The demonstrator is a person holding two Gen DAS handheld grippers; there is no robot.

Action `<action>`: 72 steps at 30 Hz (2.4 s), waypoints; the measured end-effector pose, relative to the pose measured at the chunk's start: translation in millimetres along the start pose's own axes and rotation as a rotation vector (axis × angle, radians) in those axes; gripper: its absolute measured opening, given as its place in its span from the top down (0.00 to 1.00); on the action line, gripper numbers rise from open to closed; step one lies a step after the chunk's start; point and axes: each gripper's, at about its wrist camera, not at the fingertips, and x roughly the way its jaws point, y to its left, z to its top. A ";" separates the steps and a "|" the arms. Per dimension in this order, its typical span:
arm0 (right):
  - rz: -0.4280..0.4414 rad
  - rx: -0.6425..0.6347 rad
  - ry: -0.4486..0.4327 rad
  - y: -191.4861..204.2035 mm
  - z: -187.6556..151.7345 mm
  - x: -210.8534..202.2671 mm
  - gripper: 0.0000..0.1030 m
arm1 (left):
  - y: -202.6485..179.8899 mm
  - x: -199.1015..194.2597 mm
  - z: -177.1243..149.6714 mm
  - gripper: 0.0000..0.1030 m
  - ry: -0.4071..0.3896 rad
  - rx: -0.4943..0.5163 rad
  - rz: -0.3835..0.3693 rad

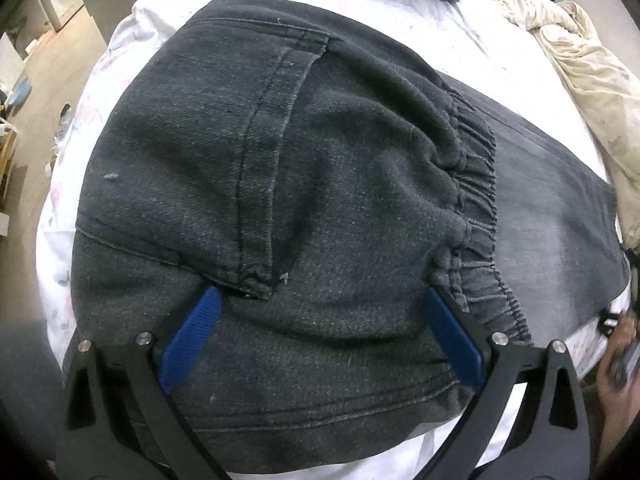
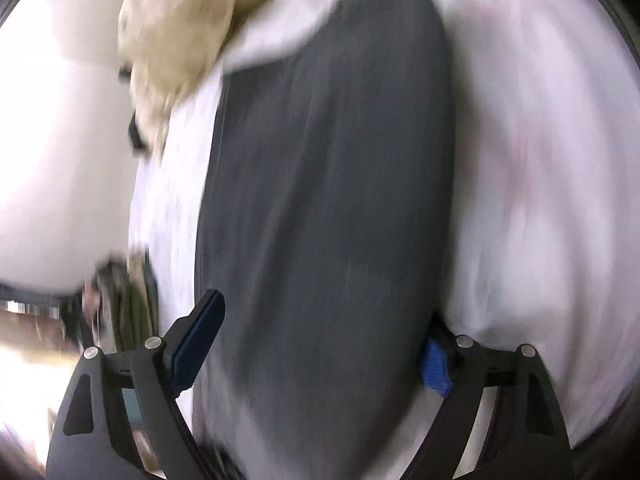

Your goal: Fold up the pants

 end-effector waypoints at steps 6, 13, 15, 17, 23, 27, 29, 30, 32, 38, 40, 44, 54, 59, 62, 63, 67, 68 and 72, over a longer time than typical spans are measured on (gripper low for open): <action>-0.060 0.051 -0.113 -17.5 59.2 -4.4 0.36 | -1.7 5.8 1.7 0.01 0.002 0.006 -0.001; -0.057 -0.090 -0.187 4.2 52.6 -23.4 0.83 | -2.3 7.5 3.6 0.01 0.000 0.014 0.011; -0.017 -0.162 -0.194 23.7 49.2 -27.8 0.83 | -4.1 8.8 3.1 0.01 -0.001 0.015 0.012; 0.026 -0.224 -0.194 41.8 42.1 -30.7 0.83 | -5.1 9.6 3.3 0.01 -0.001 0.015 0.009; 0.160 -0.557 -0.144 121.5 -9.9 -50.6 0.84 | -4.9 9.3 3.0 0.01 0.006 0.011 0.002; 0.297 -0.724 -0.061 170.1 -67.7 -69.1 0.85 | -1.0 7.8 3.3 0.01 0.009 0.011 -0.007; 0.384 -0.777 -0.006 187.7 -107.0 -80.8 0.85 | -0.6 7.5 3.5 0.01 0.011 0.011 -0.008; 0.411 -0.806 0.017 193.6 -124.6 -84.4 0.85 | -0.6 7.2 3.5 0.01 0.011 0.012 -0.008; 0.478 -0.870 0.091 205.1 -165.4 -87.7 0.85 | 0.9 6.6 3.8 0.01 0.014 0.010 -0.011; 0.418 -1.185 0.432 184.1 -311.7 -51.3 0.84 | 14.3 -2.4 6.4 0.01 0.009 -0.068 -0.071; 0.335 -1.228 0.499 165.5 -336.7 -34.1 0.80 | 18.7 -6.2 8.0 0.02 0.010 -0.090 -0.089; 0.372 -1.238 0.579 160.5 -346.6 -39.3 0.47 | 28.1 -11.8 10.2 0.02 0.008 -0.127 -0.110; 0.321 -1.190 0.500 160.4 -289.6 -84.5 0.35 | 42.0 -49.8 39.1 0.03 -0.076 -0.149 -0.125; 0.289 -1.155 0.559 149.9 -292.5 -71.8 0.22 | 14.0 -30.2 83.0 0.03 0.035 -0.083 -0.171; 0.283 -1.238 0.586 149.8 -316.0 -67.9 0.22 | -5.9 -16.1 106.5 0.03 0.071 -0.055 -0.179; 0.288 -1.267 0.602 149.4 -325.6 -66.5 0.22 | -16.1 -10.9 112.8 0.10 0.082 -0.023 -0.178; 0.261 -1.403 0.570 150.9 -357.1 -59.0 0.23 | -49.2 1.9 119.8 0.23 0.100 0.110 -0.130; 0.259 -1.432 0.572 150.1 -362.4 -56.8 0.23 | -56.3 4.1 120.6 0.29 0.088 0.146 -0.098; 0.247 -1.555 0.518 147.2 -377.2 -58.6 0.48 | -67.1 8.4 125.0 0.78 0.107 0.226 -0.105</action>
